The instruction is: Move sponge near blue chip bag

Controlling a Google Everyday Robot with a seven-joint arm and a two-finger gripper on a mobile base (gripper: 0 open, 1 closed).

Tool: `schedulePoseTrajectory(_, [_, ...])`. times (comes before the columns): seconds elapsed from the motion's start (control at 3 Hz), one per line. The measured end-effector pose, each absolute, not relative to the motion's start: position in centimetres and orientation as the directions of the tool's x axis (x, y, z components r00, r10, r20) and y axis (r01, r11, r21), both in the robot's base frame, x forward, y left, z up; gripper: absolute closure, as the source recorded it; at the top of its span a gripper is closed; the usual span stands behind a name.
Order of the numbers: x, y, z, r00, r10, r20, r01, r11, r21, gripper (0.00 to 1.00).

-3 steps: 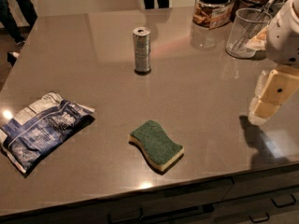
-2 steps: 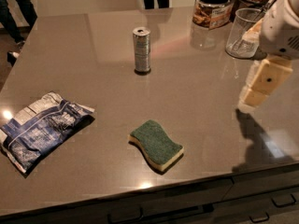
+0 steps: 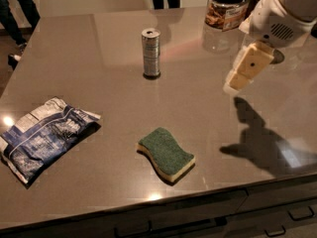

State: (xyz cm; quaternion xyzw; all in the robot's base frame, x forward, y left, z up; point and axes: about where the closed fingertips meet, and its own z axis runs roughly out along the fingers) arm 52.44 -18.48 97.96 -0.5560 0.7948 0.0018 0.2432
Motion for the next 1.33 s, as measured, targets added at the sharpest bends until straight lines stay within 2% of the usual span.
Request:
schedulePoseTrajectory(0.67, [61.5, -15.0, 97.3, -0.308, -0.798, -0.518, -0.819, 0.499, -0.282, 0.00])
schedulePoseTrajectory(1.33, [63.6, -14.0, 97.0, -0.331, -0.777, -0.536, -0.806, 0.528, -0.267, 0.00])
